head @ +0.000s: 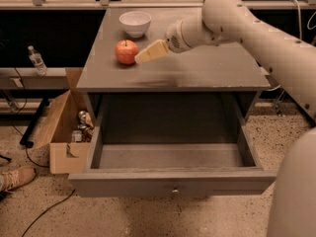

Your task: Place apple into top drawer

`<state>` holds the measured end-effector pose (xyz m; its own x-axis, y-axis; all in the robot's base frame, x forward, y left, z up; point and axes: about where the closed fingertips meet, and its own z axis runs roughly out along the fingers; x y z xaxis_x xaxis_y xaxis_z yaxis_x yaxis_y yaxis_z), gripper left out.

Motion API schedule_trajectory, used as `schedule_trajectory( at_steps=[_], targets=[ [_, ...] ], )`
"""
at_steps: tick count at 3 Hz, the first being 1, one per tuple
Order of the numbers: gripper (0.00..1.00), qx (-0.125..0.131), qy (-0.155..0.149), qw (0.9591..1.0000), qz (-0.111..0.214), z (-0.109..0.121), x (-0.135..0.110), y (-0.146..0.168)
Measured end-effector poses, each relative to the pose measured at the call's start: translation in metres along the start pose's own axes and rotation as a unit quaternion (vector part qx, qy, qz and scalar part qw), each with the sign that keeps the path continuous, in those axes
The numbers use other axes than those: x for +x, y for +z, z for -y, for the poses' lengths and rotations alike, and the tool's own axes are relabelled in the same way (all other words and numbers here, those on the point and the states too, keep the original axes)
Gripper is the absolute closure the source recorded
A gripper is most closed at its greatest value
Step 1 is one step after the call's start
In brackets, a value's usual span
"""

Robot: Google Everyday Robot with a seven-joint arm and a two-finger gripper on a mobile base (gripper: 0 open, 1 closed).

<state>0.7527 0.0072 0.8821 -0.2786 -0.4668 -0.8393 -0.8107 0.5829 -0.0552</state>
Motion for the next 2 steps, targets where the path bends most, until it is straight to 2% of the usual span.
schedule_trajectory(
  at_steps=[2],
  targets=[
    [0.0, -0.031, -0.009, 0.9993, 0.016, -0.02, -0.029, 0.047]
  ],
)
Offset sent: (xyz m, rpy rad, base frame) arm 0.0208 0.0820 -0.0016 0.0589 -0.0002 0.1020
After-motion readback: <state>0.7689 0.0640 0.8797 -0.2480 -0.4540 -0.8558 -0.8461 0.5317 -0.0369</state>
